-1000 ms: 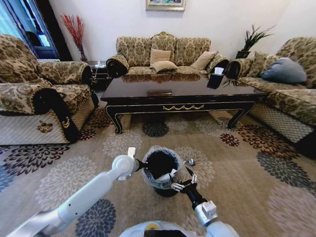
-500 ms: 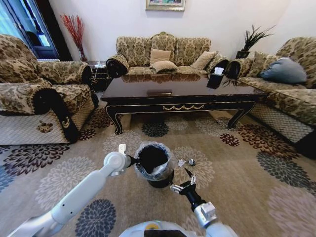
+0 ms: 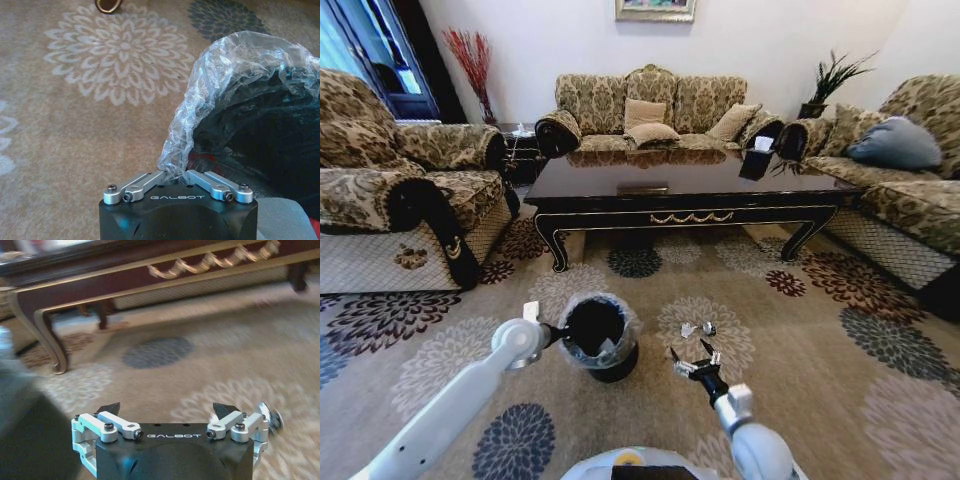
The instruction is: Move to the front of the table and pick up the trash from the floor, then place it into the trash bin.
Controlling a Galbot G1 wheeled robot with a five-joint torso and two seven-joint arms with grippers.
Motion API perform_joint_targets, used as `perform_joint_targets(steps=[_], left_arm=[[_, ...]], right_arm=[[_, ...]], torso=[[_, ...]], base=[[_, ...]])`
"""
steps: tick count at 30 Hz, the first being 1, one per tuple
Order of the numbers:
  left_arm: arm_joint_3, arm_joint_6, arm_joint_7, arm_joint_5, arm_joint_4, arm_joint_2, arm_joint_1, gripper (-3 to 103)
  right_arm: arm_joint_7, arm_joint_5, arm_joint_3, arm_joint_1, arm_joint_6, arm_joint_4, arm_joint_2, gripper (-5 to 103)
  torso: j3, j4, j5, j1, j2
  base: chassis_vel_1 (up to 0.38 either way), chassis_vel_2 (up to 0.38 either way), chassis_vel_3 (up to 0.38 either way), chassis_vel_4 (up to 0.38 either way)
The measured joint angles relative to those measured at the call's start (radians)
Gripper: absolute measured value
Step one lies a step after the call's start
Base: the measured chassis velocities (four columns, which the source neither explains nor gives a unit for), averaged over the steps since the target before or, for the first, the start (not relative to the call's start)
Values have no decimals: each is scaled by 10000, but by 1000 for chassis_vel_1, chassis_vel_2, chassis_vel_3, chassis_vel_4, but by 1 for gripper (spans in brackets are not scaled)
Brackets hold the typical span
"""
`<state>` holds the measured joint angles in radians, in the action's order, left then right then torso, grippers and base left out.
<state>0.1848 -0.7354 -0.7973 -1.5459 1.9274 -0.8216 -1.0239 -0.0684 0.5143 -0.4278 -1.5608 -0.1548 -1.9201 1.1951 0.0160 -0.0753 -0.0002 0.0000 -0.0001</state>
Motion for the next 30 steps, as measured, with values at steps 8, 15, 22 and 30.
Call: perform_joint_targets(steps=[8,15,22,30], left_arm=[[445,1,63,223,499,-101,-601,0],[602,0,-9,271,1021,-123,-974,0],[1162,0,-22,177,1524,129,-1522,0],[1231,0,-51,31,1322,282,-1406,0]], right_arm=[[-167,699,-526,1681,-2,2698,70,100],[-192,509,-257,2841,254,4608,163,100],[-124,259,88,4395,633,6338,256,100],[8,122,359,5480,745,8104,271,100]], torso=[[0,-6,3,0,0],[0,2,2,1,-1],[0,4,2,0,-1],[1,1,1,0,0]], base=[[0,0,0,0],[0,0,0,0],[0,0,0,0],[0,0,0,0]])
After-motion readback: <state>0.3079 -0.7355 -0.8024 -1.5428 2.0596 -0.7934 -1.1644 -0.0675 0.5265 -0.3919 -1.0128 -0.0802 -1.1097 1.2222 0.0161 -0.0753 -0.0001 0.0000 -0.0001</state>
